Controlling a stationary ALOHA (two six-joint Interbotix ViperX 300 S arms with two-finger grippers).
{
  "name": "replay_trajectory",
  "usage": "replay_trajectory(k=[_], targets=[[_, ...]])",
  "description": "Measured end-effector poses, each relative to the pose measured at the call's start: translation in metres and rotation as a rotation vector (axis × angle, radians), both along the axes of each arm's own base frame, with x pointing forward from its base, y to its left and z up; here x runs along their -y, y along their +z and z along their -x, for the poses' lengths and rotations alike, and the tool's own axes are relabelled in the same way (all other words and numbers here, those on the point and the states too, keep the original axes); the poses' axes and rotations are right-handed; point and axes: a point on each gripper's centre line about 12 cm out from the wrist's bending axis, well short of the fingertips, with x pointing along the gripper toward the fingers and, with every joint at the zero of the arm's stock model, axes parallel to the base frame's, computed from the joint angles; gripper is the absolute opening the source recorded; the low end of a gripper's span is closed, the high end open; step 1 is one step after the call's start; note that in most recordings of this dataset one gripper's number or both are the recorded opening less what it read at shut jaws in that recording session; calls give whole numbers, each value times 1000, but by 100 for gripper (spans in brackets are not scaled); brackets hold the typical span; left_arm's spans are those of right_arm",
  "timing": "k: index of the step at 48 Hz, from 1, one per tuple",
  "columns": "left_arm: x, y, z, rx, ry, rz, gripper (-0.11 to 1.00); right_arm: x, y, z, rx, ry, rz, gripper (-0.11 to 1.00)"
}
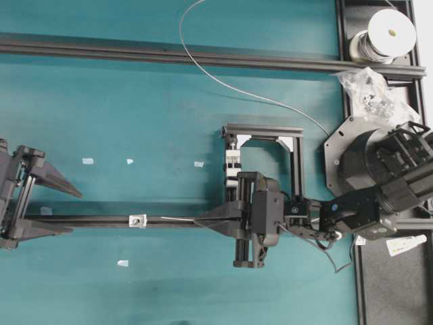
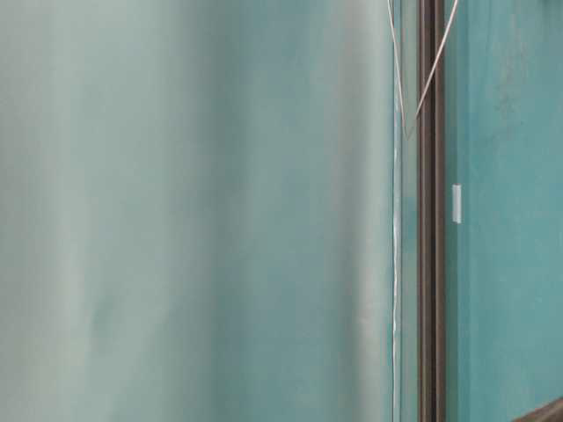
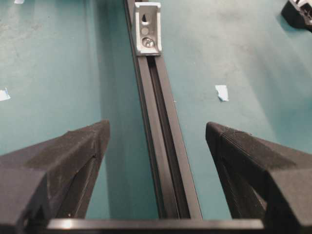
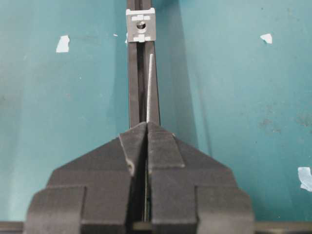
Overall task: Insert the wire through the hole in the metal fitting.
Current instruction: 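Align the wire tip with the hole in the white bracket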
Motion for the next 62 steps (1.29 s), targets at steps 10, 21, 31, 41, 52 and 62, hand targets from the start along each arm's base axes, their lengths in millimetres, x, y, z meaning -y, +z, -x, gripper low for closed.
replay_trajectory(k=[10, 21, 31, 41, 52, 62], targets=[[0, 0, 0, 1, 0, 0, 87, 0, -3, -1, -9, -2, 6, -1], [1, 0, -1, 1, -2, 0, 87, -1, -6, -3, -14, -1, 12, -1], [0, 0, -1, 1, 0, 0, 87, -1, -6, -3, -10, -5, 15, -1], [0, 1, -1, 5, 0, 0, 87, -1, -5, -3, -6, -4, 13, -1], [1, 2, -3, 7, 0, 2, 87, -1, -6, -3, -3, -7, 17, -1], [0, 2, -3, 10, 0, -2, 87, 0, -5, -3, 2, -9, 18, -1]])
